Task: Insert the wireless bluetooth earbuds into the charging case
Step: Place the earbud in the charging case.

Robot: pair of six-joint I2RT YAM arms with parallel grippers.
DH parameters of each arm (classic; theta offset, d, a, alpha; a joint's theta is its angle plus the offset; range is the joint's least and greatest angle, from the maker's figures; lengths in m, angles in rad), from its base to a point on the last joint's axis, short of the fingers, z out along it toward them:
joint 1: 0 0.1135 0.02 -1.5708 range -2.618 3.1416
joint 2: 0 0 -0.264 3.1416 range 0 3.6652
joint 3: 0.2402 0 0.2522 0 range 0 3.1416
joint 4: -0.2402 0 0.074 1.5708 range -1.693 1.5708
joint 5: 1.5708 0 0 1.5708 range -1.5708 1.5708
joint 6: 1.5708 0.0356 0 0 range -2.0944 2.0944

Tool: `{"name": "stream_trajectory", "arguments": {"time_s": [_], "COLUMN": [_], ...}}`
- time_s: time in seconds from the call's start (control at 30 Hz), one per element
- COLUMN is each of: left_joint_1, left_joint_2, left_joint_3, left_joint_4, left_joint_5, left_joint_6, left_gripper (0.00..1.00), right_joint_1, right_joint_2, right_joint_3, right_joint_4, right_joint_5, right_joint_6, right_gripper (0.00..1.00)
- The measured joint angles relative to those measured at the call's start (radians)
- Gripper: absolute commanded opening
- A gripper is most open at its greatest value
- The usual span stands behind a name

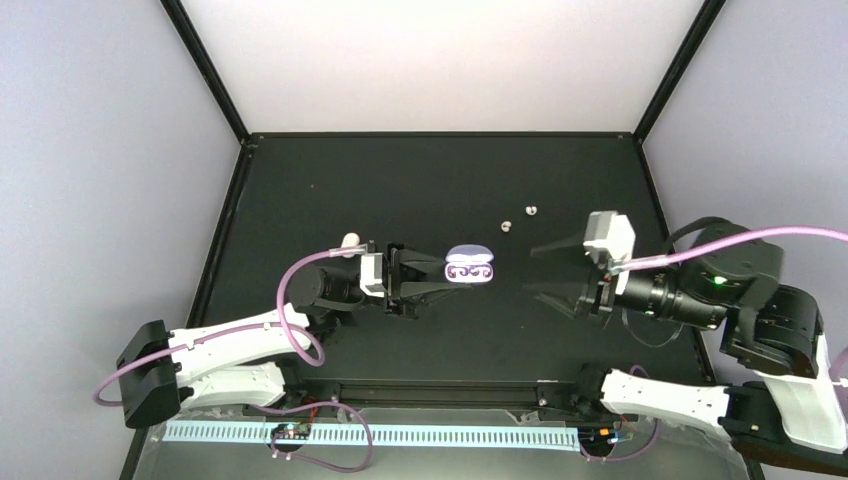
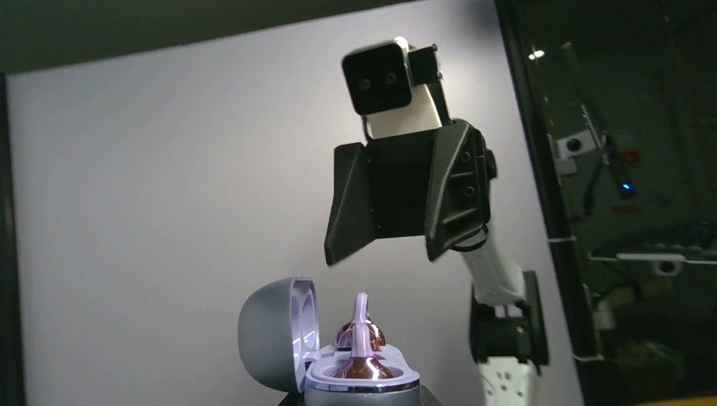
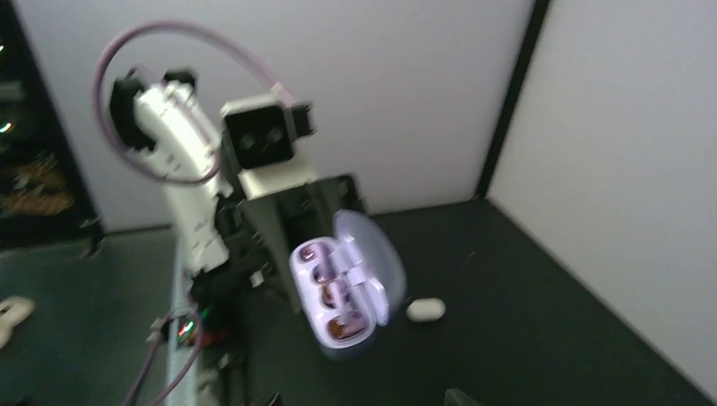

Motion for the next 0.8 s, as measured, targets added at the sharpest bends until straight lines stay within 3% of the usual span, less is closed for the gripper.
{"name": "stream_trajectory", "arguments": {"time_s": [0.27, 0.8], "left_joint_1": [0.0, 0.0], "left_joint_2": [0.003, 0.003], "left_joint_3": [-0.011, -0.012], "left_joint_4": [-0.067, -0.129], "left_joint_5": [0.108, 0.145], "left_joint_6": [-0.069, -0.085], "left_gripper": [0.02, 0.02], "right_joint_1": [0.0, 0.0], "right_joint_2": [0.043, 0.082], "right_joint_3": [-0.017, -0.089], "right_joint_4": [-0.117, -0.072], "right_joint_5": [-0.162, -0.217], "right_joint_6": [0.009, 0.01], "right_gripper": [0.4, 0.27]}}
